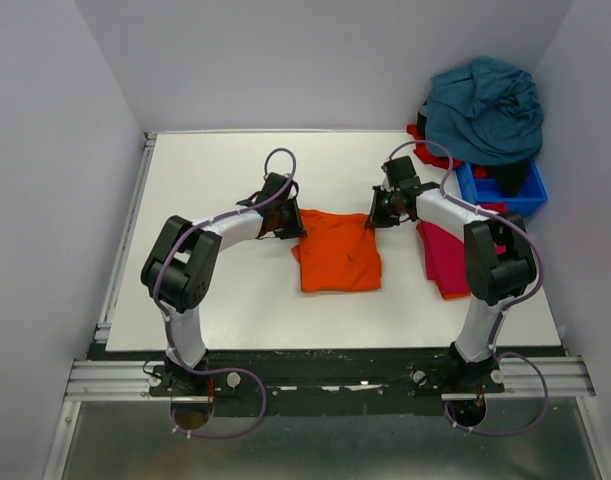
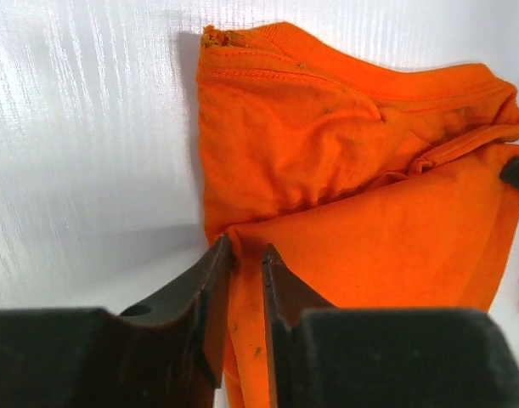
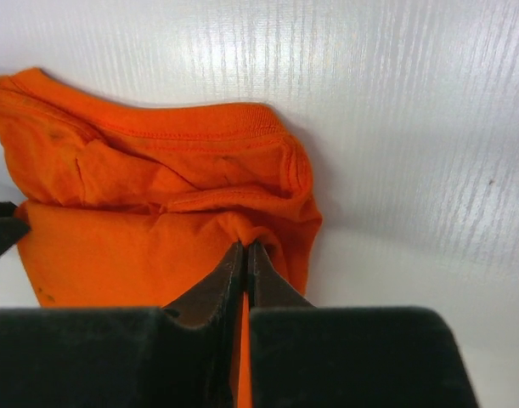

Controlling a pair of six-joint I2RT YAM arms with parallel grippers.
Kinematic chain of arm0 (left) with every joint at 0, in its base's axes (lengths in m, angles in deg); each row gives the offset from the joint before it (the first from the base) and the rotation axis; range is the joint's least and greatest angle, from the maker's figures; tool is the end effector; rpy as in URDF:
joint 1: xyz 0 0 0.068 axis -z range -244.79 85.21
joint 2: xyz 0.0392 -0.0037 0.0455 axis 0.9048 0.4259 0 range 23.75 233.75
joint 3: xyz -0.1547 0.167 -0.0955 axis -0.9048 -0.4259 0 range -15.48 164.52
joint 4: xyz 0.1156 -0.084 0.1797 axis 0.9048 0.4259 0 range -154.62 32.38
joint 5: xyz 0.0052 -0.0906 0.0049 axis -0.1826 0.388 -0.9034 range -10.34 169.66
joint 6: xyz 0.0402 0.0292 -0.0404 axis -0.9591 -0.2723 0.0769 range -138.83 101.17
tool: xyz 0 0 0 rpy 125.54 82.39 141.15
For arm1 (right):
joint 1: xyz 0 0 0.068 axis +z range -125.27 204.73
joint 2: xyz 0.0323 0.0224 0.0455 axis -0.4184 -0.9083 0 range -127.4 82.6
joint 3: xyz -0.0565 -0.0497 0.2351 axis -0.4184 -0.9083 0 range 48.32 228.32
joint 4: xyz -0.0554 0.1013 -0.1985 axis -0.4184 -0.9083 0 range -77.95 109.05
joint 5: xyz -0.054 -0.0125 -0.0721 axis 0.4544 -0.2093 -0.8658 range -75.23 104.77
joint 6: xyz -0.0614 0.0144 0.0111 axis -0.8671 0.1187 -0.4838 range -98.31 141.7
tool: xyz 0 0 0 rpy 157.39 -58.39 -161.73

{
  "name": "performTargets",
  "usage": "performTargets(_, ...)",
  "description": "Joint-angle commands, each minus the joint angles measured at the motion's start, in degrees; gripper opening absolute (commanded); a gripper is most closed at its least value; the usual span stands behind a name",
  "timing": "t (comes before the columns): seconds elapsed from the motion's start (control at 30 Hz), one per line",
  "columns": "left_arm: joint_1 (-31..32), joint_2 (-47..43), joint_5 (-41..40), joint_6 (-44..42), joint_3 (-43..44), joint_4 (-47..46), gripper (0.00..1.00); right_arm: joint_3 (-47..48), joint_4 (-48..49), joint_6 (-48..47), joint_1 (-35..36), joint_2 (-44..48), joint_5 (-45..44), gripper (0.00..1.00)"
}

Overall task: Fold and stack the t-shirts
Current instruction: Fold the long partially folded tshirt into a neat square

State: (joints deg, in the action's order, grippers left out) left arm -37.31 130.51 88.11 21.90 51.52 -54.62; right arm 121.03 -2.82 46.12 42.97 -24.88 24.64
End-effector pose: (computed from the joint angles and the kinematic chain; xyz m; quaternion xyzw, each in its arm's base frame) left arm 0.3233 -0.1764 0.1580 -0.0828 0.9331 -0.2496 0.2452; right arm 0.3450 0.1226 0.1661 0.0269 0.9543 0.1807 0.2364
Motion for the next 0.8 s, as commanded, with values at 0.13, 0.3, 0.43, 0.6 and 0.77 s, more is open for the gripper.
performTargets(0.13,0.2,0.03,-0.71,-0.12,2.08,0.2,0.0,0.95,1.39,-0.26,-0.4,0.17,1.12,0.01)
performTargets(0.3,0.2,-2.34,-3.87,-1.79,2.87,2.56,0.0,0.59,1.21,-0.34,-0.4,1.39,1.12,0.01)
performTargets(0.43,0.2,-5.76,-5.72,-2.5,1.82,2.48,0.0,0.07,0.69,-0.34,-0.4,3.59,1.03,0.01)
performTargets(0.6,0.11,-9.99,-5.2,-2.67,-0.99,-0.59,0.0,-1.69,0.33,0.45,-0.4,6.93,0.68,0.01)
performTargets(0.77,0.2,-12.36,-4.76,-2.85,-3.54,-4.54,0.0,-2.92,0.16,0.8,-0.4,9.92,-0.37,0.01)
